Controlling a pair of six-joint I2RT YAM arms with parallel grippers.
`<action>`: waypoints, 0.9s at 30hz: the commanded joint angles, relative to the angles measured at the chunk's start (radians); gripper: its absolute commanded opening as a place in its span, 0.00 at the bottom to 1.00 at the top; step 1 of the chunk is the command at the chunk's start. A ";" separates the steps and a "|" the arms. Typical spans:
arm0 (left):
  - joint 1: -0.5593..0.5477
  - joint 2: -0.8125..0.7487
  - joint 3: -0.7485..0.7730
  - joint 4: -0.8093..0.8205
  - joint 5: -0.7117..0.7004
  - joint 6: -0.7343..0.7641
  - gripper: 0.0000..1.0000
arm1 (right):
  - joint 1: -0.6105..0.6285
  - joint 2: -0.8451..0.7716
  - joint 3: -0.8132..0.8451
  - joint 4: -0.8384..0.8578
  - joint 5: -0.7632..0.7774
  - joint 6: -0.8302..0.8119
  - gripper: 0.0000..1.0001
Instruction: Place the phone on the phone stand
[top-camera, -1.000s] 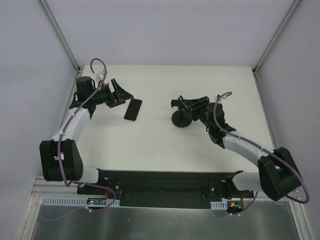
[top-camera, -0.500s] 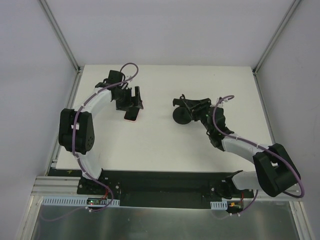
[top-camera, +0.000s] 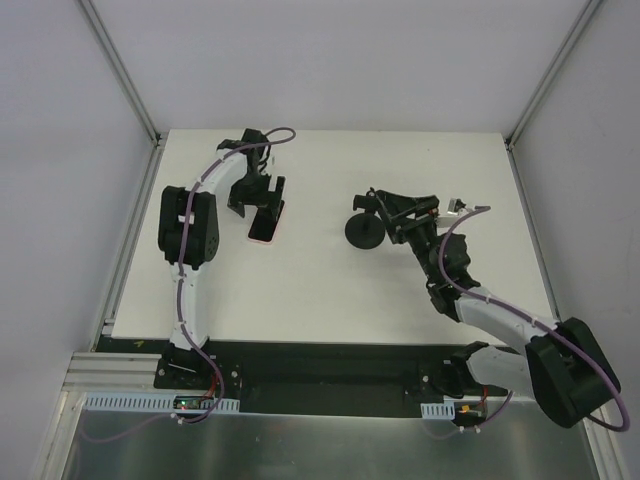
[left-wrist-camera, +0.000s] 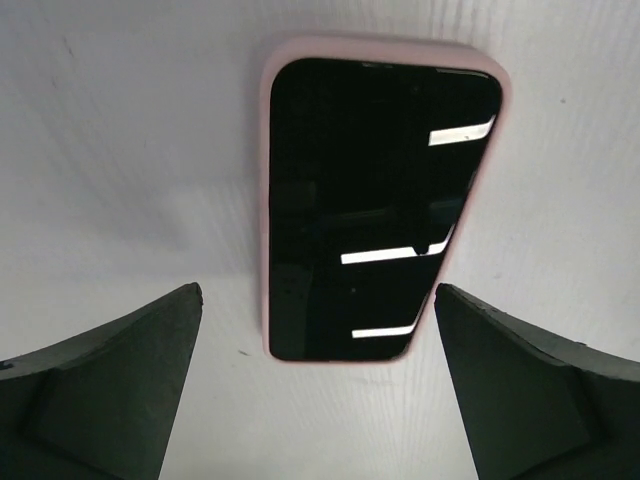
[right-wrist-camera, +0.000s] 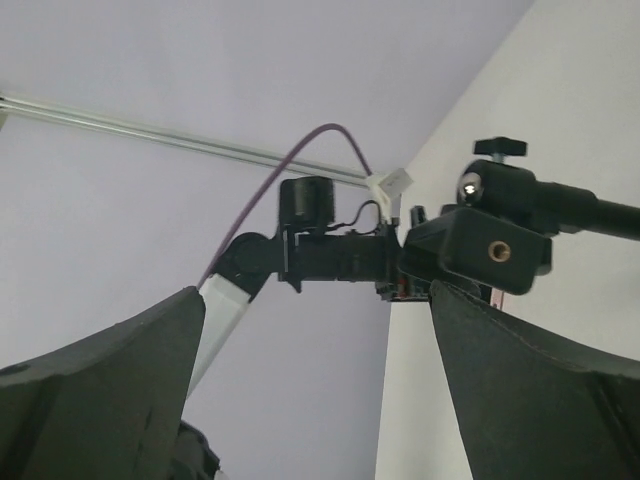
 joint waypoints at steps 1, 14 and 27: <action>-0.016 0.085 0.127 -0.173 -0.048 0.110 0.99 | 0.002 -0.113 -0.019 0.084 0.065 -0.143 0.96; -0.062 0.127 0.144 -0.173 0.006 0.109 0.99 | 0.002 -0.231 0.021 -0.020 0.070 -0.338 0.96; -0.065 0.037 0.066 -0.072 0.003 0.075 0.99 | 0.002 -0.119 0.078 -0.020 0.007 -0.320 0.97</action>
